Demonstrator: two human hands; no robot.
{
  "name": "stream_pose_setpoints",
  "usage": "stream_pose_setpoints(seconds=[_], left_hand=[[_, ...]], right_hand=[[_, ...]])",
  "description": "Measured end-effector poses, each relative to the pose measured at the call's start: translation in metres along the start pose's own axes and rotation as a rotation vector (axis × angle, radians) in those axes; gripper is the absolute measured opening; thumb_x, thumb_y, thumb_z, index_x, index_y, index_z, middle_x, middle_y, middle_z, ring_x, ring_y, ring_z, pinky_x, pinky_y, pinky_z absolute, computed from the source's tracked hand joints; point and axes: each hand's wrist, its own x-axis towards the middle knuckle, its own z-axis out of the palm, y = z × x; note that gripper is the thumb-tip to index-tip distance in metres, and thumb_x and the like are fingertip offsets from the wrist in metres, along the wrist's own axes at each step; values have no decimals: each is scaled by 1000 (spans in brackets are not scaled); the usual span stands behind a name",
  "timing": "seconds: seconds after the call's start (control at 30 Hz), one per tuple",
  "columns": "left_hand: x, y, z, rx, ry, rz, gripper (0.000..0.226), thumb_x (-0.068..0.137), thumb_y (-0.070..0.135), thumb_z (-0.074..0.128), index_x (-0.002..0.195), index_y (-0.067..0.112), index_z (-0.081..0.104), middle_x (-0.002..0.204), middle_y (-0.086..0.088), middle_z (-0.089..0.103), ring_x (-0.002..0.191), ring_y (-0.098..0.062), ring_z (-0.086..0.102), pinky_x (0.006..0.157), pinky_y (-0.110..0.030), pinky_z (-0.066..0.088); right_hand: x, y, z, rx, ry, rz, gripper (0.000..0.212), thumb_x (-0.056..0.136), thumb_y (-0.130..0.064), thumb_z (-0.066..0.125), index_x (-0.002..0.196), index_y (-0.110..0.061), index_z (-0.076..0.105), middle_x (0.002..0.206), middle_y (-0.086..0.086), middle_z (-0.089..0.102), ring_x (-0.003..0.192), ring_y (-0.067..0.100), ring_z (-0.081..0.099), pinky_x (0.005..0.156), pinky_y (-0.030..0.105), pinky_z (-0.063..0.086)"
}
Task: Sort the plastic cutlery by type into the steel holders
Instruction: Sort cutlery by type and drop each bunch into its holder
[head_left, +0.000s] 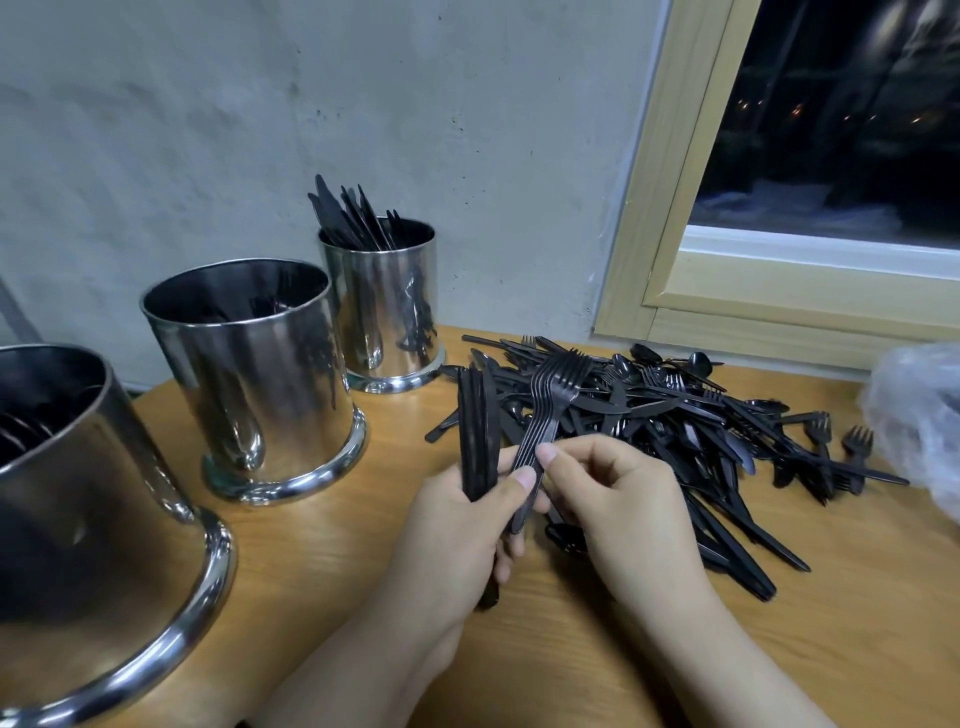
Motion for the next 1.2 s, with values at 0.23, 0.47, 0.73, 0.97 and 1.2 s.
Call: stream_pose_setpoints(seconds=[0.23,0.47,0.73,0.97,1.2], left_hand=[[-12,7,-5,-33,-153,-14,20,104,20,58,103,24,77,79,1,68,59,-12,47,47,-25,35],[-47,27,-30,-7,-249,-57,24,104,21,55,87,22,73,59,8,58,49,-7,42,47,-21,32],[-91,84,-73,105,-22,16,24,107,31,52,102,18,71,70,6,71,46,-10,44,45,-23,37],[-99,153,-136,6,299,202,32,101,36,60,81,13,66,52,1,39,43,-16,34,43,-26,29],[-107,171,-183,-91,316,196,29,101,35,61,85,11,60,56,2,29,45,-12,25,41,-25,23]], right_hand=[[9,-17,-20,-4,130,-21,32,94,-33,65,126,-30,63,89,-8,69,71,9,63,68,28,49],[-22,-76,-25,-79,-39,-30,26,96,-18,64,74,-5,60,58,10,55,43,9,45,40,14,33],[-31,-136,1,-69,-93,-156,15,93,-35,68,91,-20,72,75,3,73,69,22,70,71,33,50],[18,-209,57,126,63,-344,7,97,-18,65,95,-16,72,90,6,76,78,18,74,81,32,59],[83,-205,150,-90,4,-322,7,96,-16,64,90,-19,67,78,3,72,68,15,72,78,42,59]])
